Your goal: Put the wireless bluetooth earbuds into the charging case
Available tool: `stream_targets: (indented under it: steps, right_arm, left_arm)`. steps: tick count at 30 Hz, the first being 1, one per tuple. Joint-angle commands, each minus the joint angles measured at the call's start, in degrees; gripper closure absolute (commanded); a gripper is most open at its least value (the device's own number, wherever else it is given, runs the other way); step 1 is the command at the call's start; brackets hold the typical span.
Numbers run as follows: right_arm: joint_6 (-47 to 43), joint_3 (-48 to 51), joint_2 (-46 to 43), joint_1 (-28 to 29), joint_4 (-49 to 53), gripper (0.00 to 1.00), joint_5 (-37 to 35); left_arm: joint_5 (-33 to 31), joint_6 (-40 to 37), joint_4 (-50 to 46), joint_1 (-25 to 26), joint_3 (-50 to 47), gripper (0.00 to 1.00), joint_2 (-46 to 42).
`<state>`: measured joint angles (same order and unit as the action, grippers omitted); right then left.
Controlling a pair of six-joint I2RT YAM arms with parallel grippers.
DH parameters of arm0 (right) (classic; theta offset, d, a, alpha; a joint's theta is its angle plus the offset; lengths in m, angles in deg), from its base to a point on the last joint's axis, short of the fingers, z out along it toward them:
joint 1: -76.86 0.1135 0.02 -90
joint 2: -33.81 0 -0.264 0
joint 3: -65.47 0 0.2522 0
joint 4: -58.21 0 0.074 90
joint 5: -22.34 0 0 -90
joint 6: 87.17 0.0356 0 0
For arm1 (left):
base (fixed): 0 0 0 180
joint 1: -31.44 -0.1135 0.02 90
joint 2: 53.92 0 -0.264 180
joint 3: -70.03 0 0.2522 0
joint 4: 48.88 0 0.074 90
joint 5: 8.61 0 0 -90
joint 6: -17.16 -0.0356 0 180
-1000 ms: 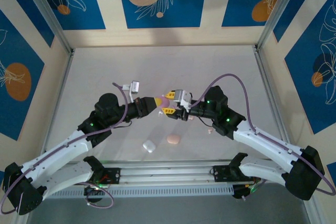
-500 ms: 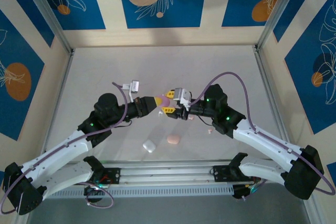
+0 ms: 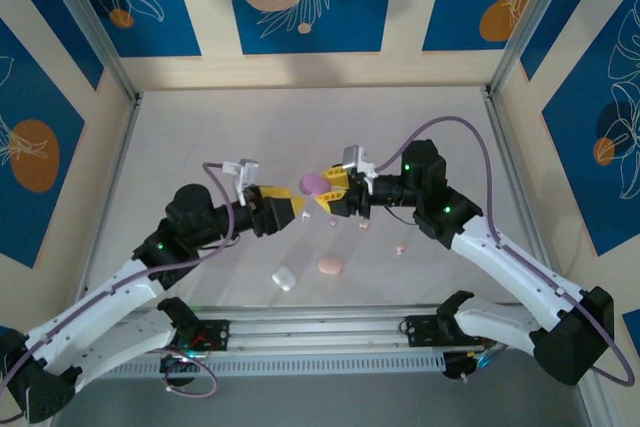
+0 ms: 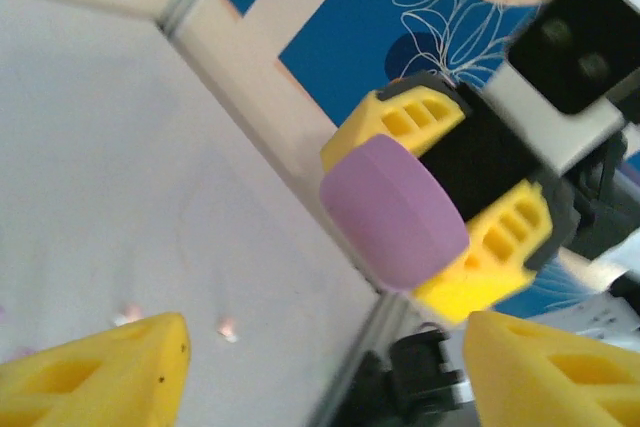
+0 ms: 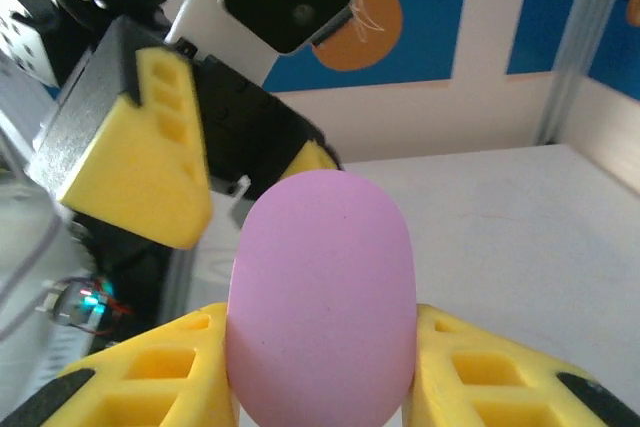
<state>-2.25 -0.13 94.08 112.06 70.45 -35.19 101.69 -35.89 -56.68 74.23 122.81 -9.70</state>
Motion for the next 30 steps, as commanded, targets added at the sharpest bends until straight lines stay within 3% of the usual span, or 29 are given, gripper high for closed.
stream_targets:
  steps: [1, 3, 6, 11, 19, 30]
  right_arm:
    - [4.5, -3.0, 1.1, -1.4, 6.4, 0.69, 11.8]
    - [4.4, -4.0, 1.3, -1.6, 7.5, 0.69, 13.3]
    - [3.3, -4.9, 1.6, -1.5, 9.1, 0.69, 14.2]
    - [1.4, -5.6, 1.9, -1.3, 10.6, 0.69, 13.6]
    - [-2.4, -5.7, 2.1, -0.1, 11.5, 0.69, 11.5]
    - [-3.9, -5.1, 1.9, 0.1, 10.2, 0.69, 10.9]
  left_arm:
    - [1.1, -27.1, -0.1, 0.1, -0.9, 0.26, -2.8]
    - [2.7, -34.2, 1.7, 0.1, -2.2, 0.26, -2.9]
    - [5.7, -36.1, 3.5, 0.2, -1.4, 0.27, -1.0]
    - [14.2, -33.1, 8.1, 0.1, 0.8, 0.28, 3.6]
    - [16.6, -26.7, 12.7, 0.2, 2.2, 0.32, 7.2]
    - [18.6, -24.7, 12.2, 0.2, 2.9, 0.57, 8.6]
